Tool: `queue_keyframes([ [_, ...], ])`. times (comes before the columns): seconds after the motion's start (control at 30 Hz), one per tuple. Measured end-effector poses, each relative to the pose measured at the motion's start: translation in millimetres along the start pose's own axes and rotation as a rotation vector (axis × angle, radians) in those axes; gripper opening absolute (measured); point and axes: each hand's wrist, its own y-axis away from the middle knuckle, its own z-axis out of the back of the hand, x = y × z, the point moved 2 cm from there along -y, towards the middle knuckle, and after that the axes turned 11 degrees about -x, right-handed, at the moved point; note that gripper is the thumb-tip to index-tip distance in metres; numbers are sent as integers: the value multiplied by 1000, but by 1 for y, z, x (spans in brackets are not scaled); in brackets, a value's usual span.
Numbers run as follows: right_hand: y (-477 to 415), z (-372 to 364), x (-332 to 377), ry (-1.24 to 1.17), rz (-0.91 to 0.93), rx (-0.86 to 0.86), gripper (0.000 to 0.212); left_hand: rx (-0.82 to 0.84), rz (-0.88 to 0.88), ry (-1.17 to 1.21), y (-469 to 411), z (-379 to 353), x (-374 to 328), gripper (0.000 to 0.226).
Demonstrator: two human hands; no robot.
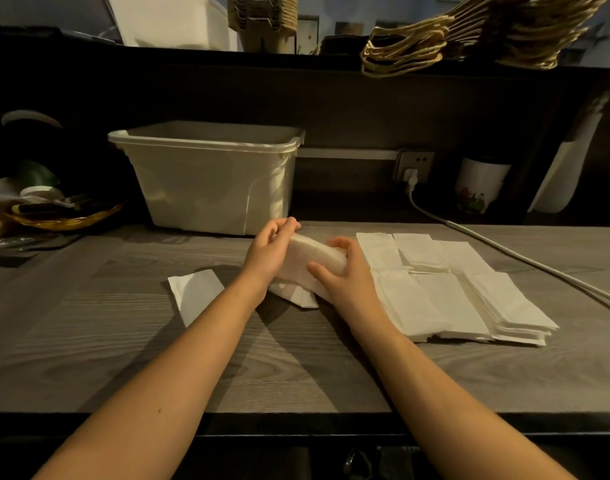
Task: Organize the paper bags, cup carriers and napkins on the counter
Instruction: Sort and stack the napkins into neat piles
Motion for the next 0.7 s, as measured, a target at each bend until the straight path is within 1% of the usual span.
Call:
queue_keyframes([
  [0.13, 1, 2, 0, -66, -104, 12, 50, -21, -19, -59, -2, -2, 5, 15],
  [0.27, 1, 2, -3, -73, -182, 24, 56, -40, -1, -69, 0, -5, 8, 17],
  [0.3, 1, 1, -4, -79, -197, 24, 52, -51, 12, -65, 0, -6, 7, 20],
  [0.33, 1, 1, -5, -87, -201, 22, 44, -56, 21, -64, 1, -6, 7, 22],
  [0.37, 2, 2, -4, -85, -190, 23, 35, -55, 24, -64, 1, -7, 7, 23],
  [0.4, 2, 2, -3, -73, -164, 28, 31, -50, 20, -59, 2, -8, 7, 22],
  [0.5, 2, 1, 0, -63, -72, 21, 25, -65, -33, -14, 3, -9, 4, 13],
  [0.57, 2, 0, 1, -45, -38, 23, 23, -90, -55, -13, 3, -9, 3, 15],
  [0.63, 2, -1, 0, -48, -74, 39, 25, -81, -35, -49, 3, -8, 4, 17],
  [0.7, 3, -1, -1, -69, -121, 47, 27, -52, 21, -74, 4, -8, 7, 21],
])
